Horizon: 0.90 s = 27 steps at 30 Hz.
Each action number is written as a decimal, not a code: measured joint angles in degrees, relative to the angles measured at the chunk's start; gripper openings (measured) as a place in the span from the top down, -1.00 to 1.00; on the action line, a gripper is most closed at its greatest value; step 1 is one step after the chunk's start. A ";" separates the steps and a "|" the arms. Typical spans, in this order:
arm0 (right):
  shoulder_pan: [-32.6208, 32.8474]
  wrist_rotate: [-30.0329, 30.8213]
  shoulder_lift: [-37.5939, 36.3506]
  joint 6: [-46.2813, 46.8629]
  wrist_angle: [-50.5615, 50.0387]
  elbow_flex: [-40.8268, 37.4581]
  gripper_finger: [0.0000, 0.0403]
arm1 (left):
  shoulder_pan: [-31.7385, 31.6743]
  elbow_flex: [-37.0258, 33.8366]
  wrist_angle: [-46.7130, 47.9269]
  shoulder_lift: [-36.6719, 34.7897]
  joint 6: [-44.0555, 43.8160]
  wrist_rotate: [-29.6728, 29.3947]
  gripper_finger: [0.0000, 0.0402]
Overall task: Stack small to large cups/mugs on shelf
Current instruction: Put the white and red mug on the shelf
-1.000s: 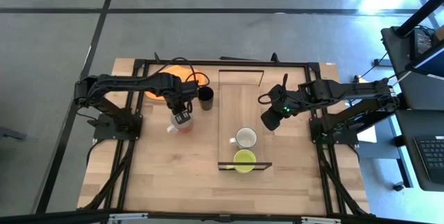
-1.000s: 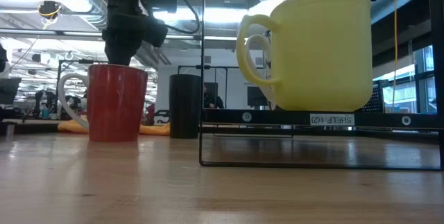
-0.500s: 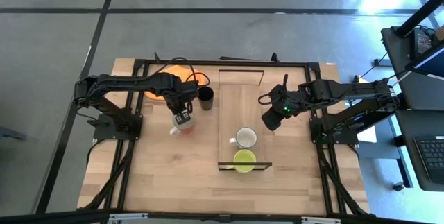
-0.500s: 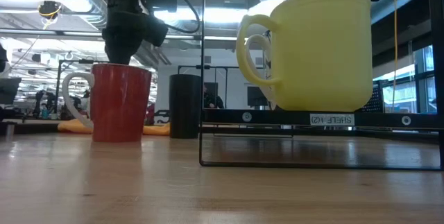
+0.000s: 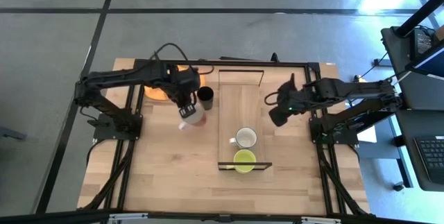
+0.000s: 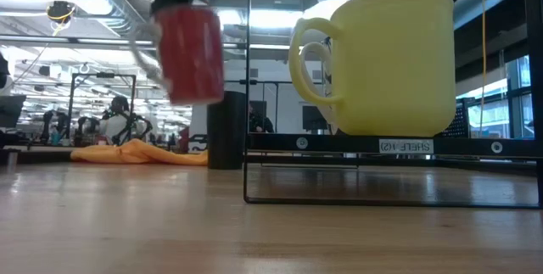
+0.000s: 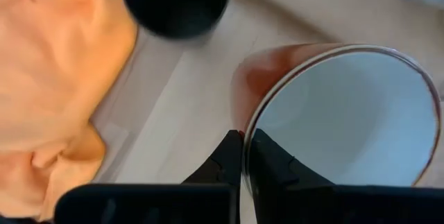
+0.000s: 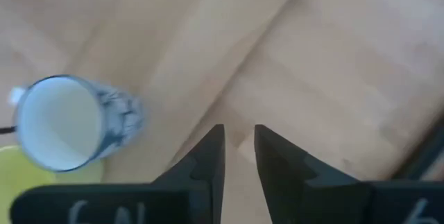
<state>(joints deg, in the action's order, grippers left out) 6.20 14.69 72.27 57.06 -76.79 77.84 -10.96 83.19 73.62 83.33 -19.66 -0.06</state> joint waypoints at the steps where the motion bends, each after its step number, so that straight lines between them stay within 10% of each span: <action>1: 0.00 1.04 -0.78 0.72 -1.09 0.00 0.60 | 0.32 1.61 0.49 0.00 -0.56 0.08 0.98; 12: 0.00 9.80 -12.68 7.37 -6.21 0.02 0.60 | 1.11 21.14 3.17 8.85 0.67 -0.94 0.98; 27: 0.04 6.39 -17.09 11.92 -2.74 -11.16 0.60 | -2.65 50.99 10.10 33.33 21.91 2.06 0.98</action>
<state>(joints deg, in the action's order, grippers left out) 6.24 21.08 55.18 68.98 -79.53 66.68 -13.61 134.18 83.71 116.66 2.25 2.00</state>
